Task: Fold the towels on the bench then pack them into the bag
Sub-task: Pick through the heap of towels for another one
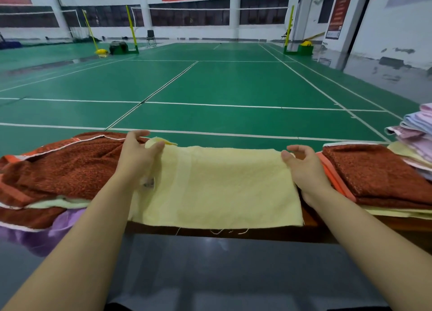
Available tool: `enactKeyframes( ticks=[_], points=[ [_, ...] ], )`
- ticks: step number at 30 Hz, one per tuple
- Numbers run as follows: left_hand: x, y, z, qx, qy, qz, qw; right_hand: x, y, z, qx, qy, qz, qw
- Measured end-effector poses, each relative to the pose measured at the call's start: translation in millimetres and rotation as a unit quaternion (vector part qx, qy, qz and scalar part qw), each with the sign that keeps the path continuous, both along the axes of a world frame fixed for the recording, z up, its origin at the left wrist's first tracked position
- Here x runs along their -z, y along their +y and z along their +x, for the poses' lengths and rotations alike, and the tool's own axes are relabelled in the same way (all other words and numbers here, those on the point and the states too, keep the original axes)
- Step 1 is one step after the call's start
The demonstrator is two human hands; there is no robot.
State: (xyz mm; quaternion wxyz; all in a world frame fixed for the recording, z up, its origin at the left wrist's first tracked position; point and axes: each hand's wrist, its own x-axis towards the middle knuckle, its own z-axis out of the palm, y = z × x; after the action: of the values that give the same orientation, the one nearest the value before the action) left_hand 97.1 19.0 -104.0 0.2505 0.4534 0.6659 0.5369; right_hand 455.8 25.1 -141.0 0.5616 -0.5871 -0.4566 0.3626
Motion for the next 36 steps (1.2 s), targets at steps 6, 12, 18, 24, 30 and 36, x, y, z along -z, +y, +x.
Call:
enactKeyframes(
  ticks=[6,12,18,24,30,36],
  points=[
    [-3,4,5,0.023,-0.182,0.017,0.983,-18,-1,3,-0.013,0.059,0.058,0.996],
    [-14,4,19,0.078,-0.240,0.017,0.968,-40,2,12,-0.072,0.148,0.049,0.985],
    [-35,16,31,0.074,-0.179,0.095,0.976,-62,15,20,0.015,0.091,0.134,0.987],
    [-55,37,52,0.118,-0.132,0.227,0.958,-89,30,23,0.110,0.029,0.238,0.965],
    [-54,39,63,0.129,-0.061,0.256,0.956,-88,31,40,0.111,-0.010,0.266,0.958],
    [-64,30,67,0.088,-0.072,0.293,0.950,-87,24,45,0.124,-0.035,0.312,0.941]
  ],
)
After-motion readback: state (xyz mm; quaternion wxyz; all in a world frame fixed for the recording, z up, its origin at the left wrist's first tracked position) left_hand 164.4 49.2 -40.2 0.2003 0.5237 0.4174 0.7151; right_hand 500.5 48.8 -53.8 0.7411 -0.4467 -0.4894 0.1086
